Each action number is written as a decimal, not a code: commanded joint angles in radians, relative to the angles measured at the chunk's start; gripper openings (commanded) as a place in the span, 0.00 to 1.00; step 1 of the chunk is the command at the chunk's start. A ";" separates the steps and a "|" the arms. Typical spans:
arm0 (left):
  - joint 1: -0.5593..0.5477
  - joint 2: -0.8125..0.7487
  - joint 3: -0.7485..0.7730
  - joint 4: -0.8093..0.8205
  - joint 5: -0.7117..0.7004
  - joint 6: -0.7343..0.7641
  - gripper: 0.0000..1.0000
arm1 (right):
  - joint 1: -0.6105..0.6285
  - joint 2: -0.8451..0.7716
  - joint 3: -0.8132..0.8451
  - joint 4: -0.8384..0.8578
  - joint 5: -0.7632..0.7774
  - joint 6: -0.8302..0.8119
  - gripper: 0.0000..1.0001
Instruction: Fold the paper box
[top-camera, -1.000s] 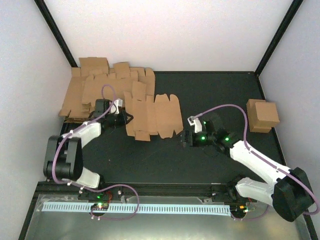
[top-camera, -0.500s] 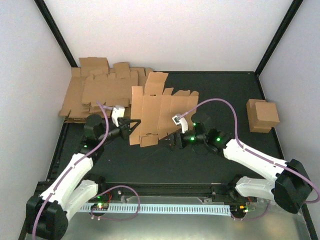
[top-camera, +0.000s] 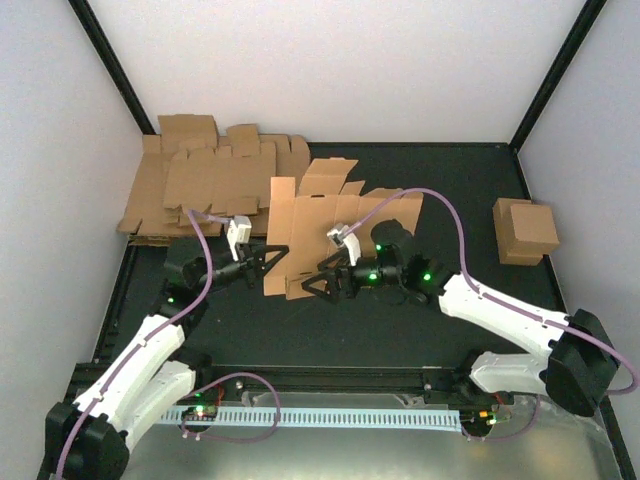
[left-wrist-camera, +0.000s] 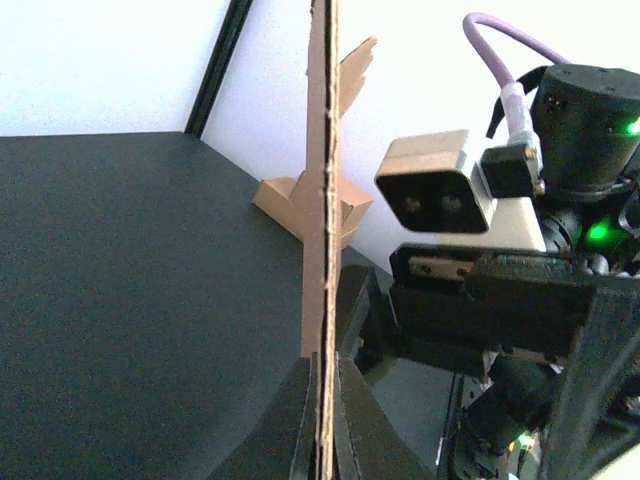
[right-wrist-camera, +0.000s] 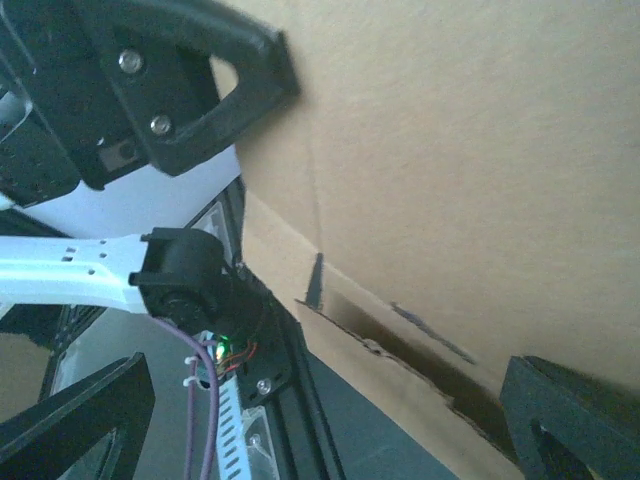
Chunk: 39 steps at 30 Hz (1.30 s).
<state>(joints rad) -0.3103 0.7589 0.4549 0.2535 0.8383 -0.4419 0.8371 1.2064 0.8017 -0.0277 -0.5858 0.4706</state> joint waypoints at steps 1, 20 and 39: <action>-0.014 0.000 0.010 0.102 0.022 -0.039 0.02 | 0.051 0.022 0.026 0.022 0.003 -0.040 0.98; -0.041 0.037 -0.002 0.186 -0.044 -0.103 0.02 | 0.102 -0.063 -0.230 0.166 0.041 0.045 0.97; -0.220 0.287 -0.103 0.338 -0.156 -0.080 0.03 | 0.105 -0.470 -0.301 -0.206 0.451 0.107 0.97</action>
<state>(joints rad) -0.4850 0.9676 0.3565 0.4553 0.7036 -0.5186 0.9375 0.8200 0.5106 -0.0799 -0.2977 0.5392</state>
